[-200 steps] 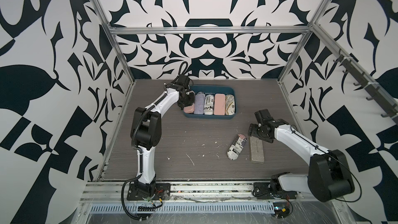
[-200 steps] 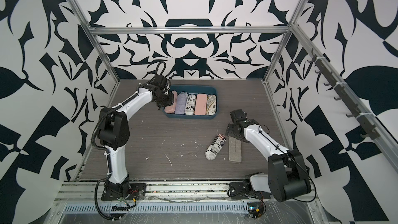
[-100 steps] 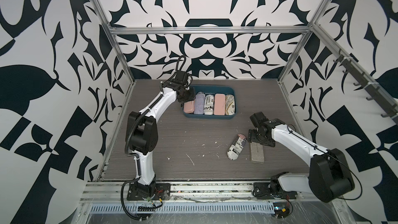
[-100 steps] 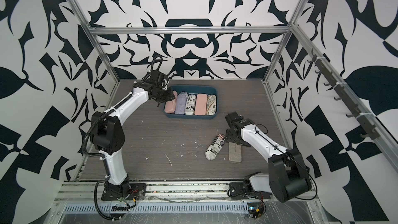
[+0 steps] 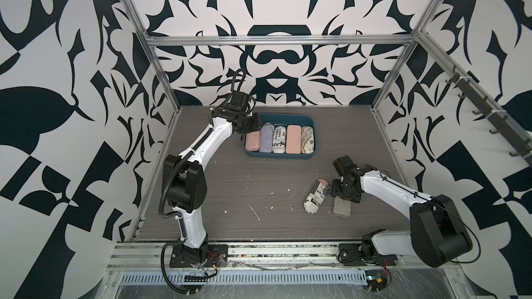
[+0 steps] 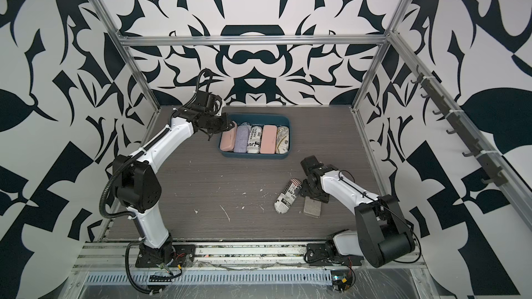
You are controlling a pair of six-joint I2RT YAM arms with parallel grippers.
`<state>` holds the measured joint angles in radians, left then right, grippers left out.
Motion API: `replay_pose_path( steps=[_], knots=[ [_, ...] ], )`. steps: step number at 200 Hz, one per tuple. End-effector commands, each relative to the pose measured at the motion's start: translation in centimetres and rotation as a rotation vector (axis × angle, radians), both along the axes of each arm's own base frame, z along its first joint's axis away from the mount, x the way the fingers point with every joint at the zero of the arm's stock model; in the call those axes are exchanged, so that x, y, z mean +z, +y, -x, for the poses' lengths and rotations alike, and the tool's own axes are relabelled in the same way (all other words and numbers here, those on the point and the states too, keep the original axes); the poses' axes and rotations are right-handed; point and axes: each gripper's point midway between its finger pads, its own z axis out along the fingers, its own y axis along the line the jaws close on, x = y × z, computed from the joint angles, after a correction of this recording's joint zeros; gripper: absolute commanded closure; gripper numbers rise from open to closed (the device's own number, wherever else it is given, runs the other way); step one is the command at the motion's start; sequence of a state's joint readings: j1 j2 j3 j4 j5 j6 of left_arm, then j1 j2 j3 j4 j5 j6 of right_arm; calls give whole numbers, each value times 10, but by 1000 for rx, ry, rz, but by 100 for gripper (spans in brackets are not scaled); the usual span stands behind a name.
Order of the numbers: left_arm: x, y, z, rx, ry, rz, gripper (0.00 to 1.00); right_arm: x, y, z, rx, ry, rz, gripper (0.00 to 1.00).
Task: Put the glasses cases into the storage boxes
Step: Pick up the glasses case at the center of the board.
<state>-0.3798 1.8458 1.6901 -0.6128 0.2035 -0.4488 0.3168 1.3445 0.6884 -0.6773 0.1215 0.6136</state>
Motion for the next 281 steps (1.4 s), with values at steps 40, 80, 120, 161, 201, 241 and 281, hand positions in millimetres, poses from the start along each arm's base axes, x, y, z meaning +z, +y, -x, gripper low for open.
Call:
replay_pose_path(
  steps=[40, 80, 120, 161, 201, 241, 281],
  knots=[
    [37, -13, 22, -83, -57, 121, 57, 82, -2, -54, 79, -199, 113, 52],
    [67, -49, 45, -282, -79, 347, 31, 163, 61, -109, 156, -448, -171, 53],
    [68, -89, 77, -424, -97, 373, 20, 219, 124, -156, 235, -613, -392, 54],
    [48, -108, 92, -439, -67, 404, 16, 236, 156, -178, 240, -665, -554, 54],
    [35, -129, 105, -476, -86, 371, 16, 236, 159, -185, 213, -678, -579, 54],
    [15, -140, 106, -491, -59, 351, 16, 234, 163, -187, 199, -675, -608, 54],
    [3, -150, 104, -498, -66, 316, 16, 234, 164, -187, 194, -674, -615, 53]
  ],
)
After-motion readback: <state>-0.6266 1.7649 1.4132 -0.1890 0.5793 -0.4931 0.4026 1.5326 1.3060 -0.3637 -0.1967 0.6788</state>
